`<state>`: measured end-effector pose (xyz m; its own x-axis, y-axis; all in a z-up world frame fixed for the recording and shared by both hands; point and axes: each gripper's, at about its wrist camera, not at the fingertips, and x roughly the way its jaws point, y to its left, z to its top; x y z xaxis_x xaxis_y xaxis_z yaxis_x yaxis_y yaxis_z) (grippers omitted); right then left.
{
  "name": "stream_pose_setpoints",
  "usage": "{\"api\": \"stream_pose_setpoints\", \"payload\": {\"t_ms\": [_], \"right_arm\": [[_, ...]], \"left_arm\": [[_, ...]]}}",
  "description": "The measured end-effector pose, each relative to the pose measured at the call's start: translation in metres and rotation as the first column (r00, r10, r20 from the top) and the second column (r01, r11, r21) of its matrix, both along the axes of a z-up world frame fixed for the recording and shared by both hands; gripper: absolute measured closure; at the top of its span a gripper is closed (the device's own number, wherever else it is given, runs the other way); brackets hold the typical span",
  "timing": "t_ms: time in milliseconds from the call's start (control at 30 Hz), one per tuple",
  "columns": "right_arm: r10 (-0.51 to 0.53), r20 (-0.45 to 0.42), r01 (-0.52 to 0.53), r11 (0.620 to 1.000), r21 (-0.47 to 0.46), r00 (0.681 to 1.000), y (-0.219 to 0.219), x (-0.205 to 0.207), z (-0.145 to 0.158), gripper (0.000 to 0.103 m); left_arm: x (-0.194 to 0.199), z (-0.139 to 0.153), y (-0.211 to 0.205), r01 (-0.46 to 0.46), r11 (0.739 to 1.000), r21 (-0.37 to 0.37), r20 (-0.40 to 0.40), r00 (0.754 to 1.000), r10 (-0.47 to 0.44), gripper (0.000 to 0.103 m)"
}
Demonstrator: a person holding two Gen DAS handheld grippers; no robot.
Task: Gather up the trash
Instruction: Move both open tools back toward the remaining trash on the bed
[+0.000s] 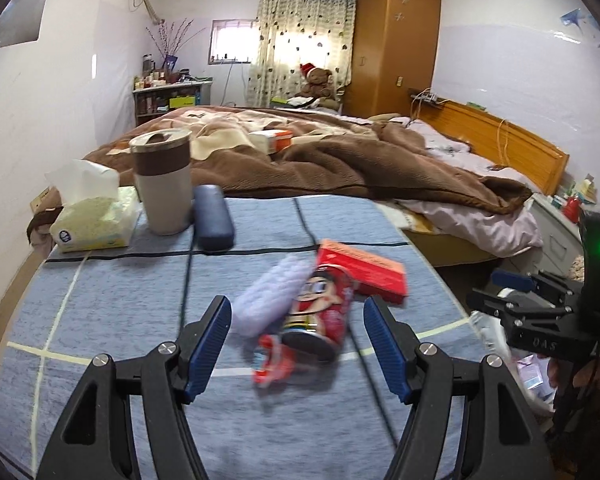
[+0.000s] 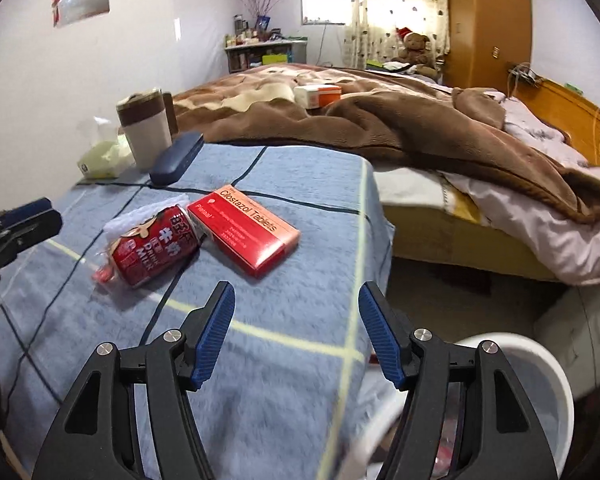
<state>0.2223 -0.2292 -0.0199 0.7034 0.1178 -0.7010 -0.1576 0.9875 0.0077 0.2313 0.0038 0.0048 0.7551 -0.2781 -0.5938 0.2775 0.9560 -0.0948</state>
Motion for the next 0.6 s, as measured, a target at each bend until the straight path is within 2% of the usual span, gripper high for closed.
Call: {"api": "stream_pose_setpoints", "payload": {"t_ms": [200, 333, 600], "right_arm": [[0.064, -0.018, -0.064, 0.998, -0.006, 0.998, 0.013, 0.024, -0.009, 0.037], [0.091, -0.029, -0.092, 0.995, -0.037, 0.995, 0.017, 0.038, -0.017, 0.037], [0.186, -0.074, -0.193, 0.976, -0.103, 0.980, 0.035, 0.061, -0.032, 0.037]], "left_arm": [[0.022, -0.009, 0.017, 0.004, 1.000, 0.021, -0.038, 0.999, -0.004, 0.032], [0.033, -0.017, 0.019, 0.010, 0.998, 0.062, -0.051, 0.999, -0.007, 0.032], [0.067, -0.031, 0.014, 0.125, 0.989, 0.075, -0.134, 0.984, -0.114, 0.030]]}}
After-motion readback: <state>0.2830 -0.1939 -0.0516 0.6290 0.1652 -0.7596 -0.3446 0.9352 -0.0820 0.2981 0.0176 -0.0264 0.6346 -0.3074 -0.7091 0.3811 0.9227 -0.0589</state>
